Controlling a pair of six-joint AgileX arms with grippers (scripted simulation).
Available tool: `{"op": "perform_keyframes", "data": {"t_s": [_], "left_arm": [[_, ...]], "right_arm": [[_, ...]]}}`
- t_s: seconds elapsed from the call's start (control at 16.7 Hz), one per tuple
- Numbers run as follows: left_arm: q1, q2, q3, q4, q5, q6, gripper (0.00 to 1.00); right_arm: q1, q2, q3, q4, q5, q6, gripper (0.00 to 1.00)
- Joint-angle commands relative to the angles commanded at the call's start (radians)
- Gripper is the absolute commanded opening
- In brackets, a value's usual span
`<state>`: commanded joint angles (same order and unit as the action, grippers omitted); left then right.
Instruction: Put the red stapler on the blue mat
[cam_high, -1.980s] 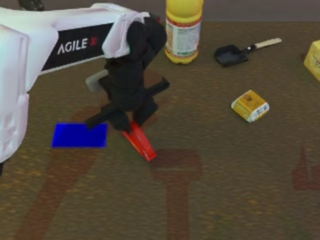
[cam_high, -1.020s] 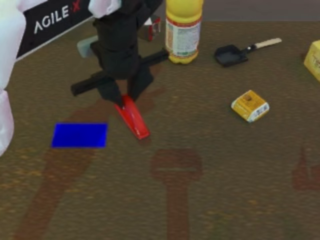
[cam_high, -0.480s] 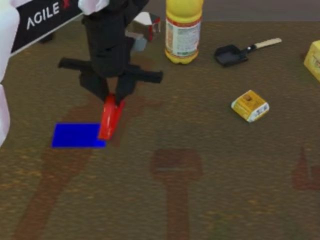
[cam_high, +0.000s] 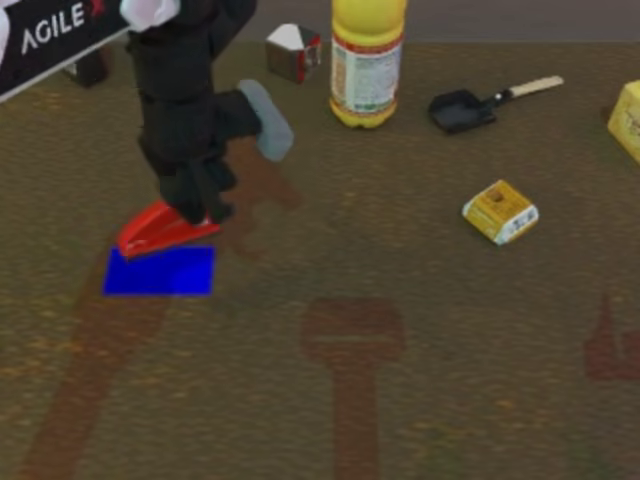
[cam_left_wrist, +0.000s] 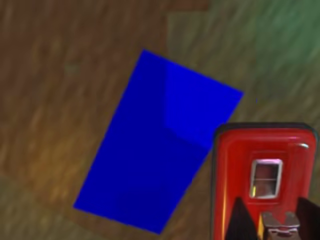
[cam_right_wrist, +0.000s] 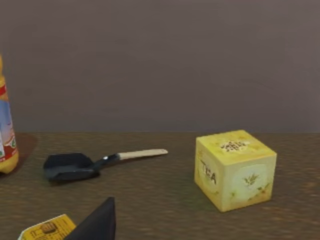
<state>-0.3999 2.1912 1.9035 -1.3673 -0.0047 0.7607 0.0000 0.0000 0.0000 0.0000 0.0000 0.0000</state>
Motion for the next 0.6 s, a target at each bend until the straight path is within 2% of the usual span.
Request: {"op": "perform_keyframes", "data": {"t_s": [0.18,0.3,0.48,0.6], "left_arm": [[0.024,-0.035,-0.023,0.021,0.0,0.255,0.0],[0.036,-0.06,-0.035,0.038,0.0,0.374,0.0],[0.048,-0.089,-0.05,0.056,0.001,0.472,0.0],[0.05,-0.094,-0.052,0.059,0.001,0.483,0.0]], "right_arm": [[0.0,0.0,0.0,0.0,0.0,0.0,1.0],[0.0,0.0,0.0,0.0,0.0,0.0,1.0],[0.0,0.0,0.0,0.0,0.0,0.0,1.0],[0.0,0.0,0.0,0.0,0.0,0.0,1.0]]}}
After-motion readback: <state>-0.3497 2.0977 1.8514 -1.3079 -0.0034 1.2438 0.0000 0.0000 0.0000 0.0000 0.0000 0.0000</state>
